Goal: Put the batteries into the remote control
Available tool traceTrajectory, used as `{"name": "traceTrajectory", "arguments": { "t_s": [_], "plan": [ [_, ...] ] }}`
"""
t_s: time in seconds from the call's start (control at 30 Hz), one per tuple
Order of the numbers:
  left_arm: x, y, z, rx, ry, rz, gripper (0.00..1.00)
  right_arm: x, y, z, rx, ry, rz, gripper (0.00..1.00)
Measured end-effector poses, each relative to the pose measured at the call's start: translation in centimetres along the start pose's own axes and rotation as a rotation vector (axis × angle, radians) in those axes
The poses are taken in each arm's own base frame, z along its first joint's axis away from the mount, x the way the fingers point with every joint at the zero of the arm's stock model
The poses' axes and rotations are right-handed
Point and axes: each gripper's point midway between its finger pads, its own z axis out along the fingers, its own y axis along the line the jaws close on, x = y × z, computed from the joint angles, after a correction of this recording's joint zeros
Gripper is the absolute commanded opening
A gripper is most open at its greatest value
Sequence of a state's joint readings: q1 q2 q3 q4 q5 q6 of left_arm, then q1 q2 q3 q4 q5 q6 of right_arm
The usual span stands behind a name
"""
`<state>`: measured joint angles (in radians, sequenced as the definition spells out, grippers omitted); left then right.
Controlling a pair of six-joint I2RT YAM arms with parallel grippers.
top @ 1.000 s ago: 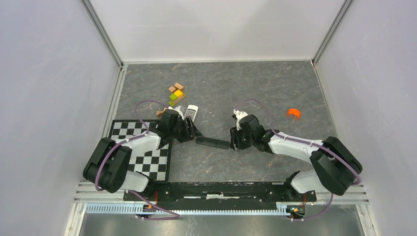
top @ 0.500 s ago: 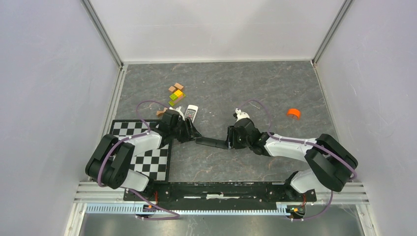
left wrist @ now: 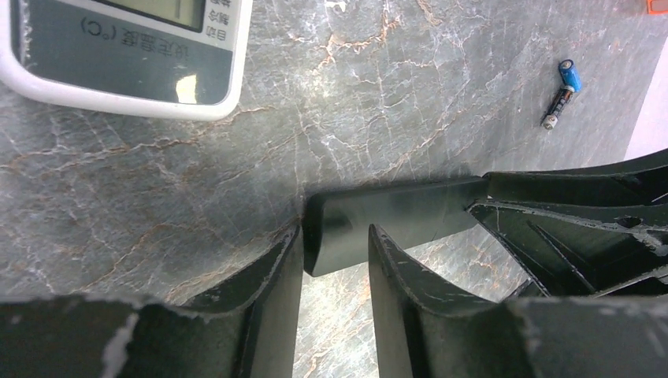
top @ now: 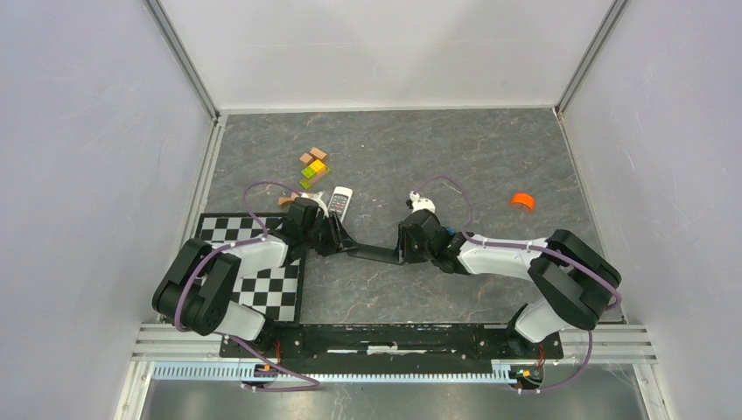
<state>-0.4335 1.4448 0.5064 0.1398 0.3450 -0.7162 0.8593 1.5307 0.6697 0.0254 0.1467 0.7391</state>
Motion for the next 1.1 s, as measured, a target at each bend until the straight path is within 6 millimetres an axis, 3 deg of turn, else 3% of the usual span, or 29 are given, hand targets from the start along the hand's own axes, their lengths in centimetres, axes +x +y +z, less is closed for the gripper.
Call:
{"name": "traceTrajectory", "arguments": {
  "t_s": [0.23,0.67,0.8,1.0,1.1],
  "plan": [
    [0.3,0.6,0.1,0.009,-0.017,0.000,0.24,-0.1,0.0,0.0,0.018,-0.011,0.039,0.31],
    [0.2,0.4,0.4,0.049,-0.038,-0.003,0.16,-0.1,-0.1,0.8,0.039,-0.016,0.190,0.24],
    [0.0,0.4,0.5,0.043,-0.052,-0.014,0.23,-0.2,-0.2,0.8,0.052,-0.024,0.202,0.29],
    [0.0,0.1,0.0,-0.018,-0.069,0.006,0.39,-0.4,0.1,0.4,0.063,-0.056,0.173,0.50],
    [0.0,-0.5,-0.4,-0.030,-0.068,0.019,0.44,0.2,0.7,-0.1,0.047,-0.046,0.135,0.56]
  ]
}}
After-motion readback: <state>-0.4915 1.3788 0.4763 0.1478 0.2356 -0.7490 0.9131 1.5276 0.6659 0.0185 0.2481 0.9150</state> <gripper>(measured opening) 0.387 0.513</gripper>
